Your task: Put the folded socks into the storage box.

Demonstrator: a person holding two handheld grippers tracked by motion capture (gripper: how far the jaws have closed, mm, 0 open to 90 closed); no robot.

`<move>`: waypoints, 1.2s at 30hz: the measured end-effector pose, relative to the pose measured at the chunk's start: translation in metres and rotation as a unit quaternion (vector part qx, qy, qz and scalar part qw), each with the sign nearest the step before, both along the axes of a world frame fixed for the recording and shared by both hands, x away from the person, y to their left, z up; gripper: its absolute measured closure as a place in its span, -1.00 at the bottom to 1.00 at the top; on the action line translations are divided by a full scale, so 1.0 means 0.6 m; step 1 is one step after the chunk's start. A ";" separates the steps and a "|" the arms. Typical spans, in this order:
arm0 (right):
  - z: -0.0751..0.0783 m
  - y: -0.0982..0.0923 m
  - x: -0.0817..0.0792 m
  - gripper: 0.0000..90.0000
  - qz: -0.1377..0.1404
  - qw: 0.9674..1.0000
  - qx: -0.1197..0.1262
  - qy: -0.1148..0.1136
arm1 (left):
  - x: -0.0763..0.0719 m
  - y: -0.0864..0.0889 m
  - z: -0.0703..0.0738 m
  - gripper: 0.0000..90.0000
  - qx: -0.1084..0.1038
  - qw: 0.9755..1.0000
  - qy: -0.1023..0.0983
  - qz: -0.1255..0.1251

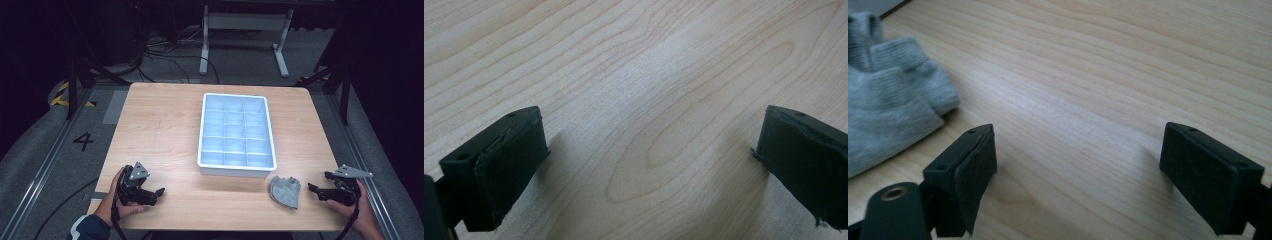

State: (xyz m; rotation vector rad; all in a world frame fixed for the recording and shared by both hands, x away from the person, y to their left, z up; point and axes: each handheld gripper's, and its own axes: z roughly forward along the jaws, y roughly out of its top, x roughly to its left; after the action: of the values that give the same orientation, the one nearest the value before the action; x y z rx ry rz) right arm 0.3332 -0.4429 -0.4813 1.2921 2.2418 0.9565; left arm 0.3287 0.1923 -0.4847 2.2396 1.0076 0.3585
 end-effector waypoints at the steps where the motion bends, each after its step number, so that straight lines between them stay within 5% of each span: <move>1: 0.000 0.002 -0.004 -0.64 0.005 1.000 0.000 0.001 | 0.000 0.000 -0.001 -1.00 -0.001 1.000 -0.001 -0.001; 13: 0.022 0.034 -0.036 -0.53 0.073 0.997 0.034 -0.005 | -0.001 0.000 -0.001 -1.00 -0.001 1.000 -0.001 0.000; 36: 0.043 0.136 -0.005 -0.57 0.181 0.983 -0.011 0.009 | -0.001 0.000 -0.001 -1.00 -0.001 1.000 -0.001 0.000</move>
State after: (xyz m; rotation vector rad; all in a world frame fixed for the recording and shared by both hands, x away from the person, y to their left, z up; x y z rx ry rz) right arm 0.3304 -0.3612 -0.4556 0.9001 2.5460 1.0405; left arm 0.3283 0.1925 -0.4850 2.2368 1.0056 0.3594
